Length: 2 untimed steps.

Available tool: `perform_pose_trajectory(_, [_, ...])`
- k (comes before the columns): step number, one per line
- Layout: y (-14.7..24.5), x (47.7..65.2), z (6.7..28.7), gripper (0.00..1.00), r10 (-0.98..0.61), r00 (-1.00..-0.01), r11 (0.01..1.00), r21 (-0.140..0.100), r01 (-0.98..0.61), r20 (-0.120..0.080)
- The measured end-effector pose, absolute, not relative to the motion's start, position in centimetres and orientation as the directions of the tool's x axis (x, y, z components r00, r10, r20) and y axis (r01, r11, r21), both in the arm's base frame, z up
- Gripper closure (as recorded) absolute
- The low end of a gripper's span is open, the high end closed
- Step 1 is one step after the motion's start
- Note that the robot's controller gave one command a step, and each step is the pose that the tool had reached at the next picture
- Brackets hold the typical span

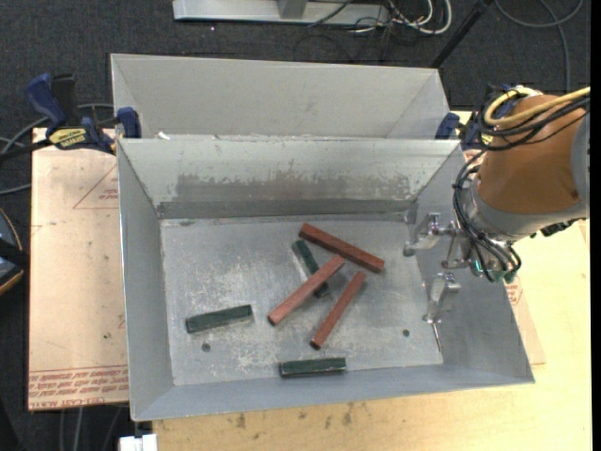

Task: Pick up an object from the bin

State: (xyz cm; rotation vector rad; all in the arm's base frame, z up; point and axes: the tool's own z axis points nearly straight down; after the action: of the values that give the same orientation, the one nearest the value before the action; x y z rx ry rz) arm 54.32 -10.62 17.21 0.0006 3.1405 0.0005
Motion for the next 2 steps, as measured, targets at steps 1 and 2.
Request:
perform_pose_trajectory(1, [-6.34, 58.33, 7.69, 1.00, -0.054, -0.998, 0.999, -0.001, -0.054, -0.017])
perform_pose_trajectory(2, [-6.36, 57.97, 7.45, 0.00, -0.055, -0.999, 0.999, 0.000, -0.055, -0.003])
